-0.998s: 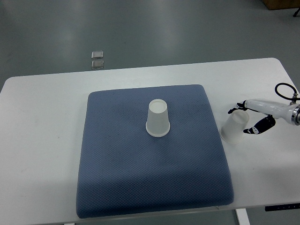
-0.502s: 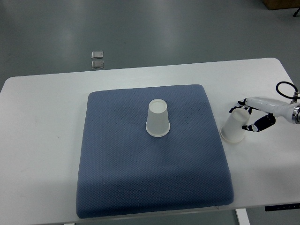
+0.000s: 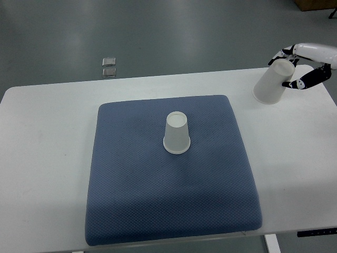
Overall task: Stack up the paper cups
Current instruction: 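Lift the cup with the right hand and carry it over the cushion cup, then lower the held cup onto the upside-down cup on the cushion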
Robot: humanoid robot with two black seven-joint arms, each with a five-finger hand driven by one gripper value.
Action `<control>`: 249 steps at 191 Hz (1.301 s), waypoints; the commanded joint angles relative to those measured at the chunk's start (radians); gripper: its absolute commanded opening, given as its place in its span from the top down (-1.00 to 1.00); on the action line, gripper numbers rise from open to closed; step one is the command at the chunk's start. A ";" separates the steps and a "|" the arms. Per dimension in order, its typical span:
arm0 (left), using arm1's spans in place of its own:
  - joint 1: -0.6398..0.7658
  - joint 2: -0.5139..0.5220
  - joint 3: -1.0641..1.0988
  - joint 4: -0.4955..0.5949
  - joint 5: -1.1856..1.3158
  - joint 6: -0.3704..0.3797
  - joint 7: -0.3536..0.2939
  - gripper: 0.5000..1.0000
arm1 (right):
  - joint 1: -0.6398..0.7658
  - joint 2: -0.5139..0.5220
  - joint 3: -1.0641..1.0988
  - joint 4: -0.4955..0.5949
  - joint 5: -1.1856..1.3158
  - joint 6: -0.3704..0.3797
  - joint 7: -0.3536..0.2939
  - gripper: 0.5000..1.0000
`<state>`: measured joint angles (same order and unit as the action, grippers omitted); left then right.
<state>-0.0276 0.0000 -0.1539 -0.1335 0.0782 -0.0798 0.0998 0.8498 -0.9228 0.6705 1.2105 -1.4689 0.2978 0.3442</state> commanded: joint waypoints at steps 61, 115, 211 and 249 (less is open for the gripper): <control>0.000 0.000 0.001 0.000 0.000 0.000 0.000 -1.00 | 0.090 0.145 -0.002 0.075 -0.030 0.040 -0.077 0.86; 0.000 0.000 -0.001 0.000 0.000 0.000 0.000 -1.00 | 0.189 0.268 -0.034 0.077 -0.047 0.113 -0.114 0.86; 0.000 0.000 0.000 0.000 0.000 0.000 0.000 -1.00 | 0.230 0.440 -0.112 0.080 -0.070 0.169 -0.155 0.86; 0.000 0.000 -0.001 0.000 0.000 0.000 0.000 -1.00 | 0.230 0.440 -0.137 0.080 -0.084 0.167 -0.155 0.86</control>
<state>-0.0276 0.0000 -0.1543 -0.1335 0.0782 -0.0798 0.0995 1.0806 -0.4833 0.5401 1.2898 -1.5447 0.4659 0.1887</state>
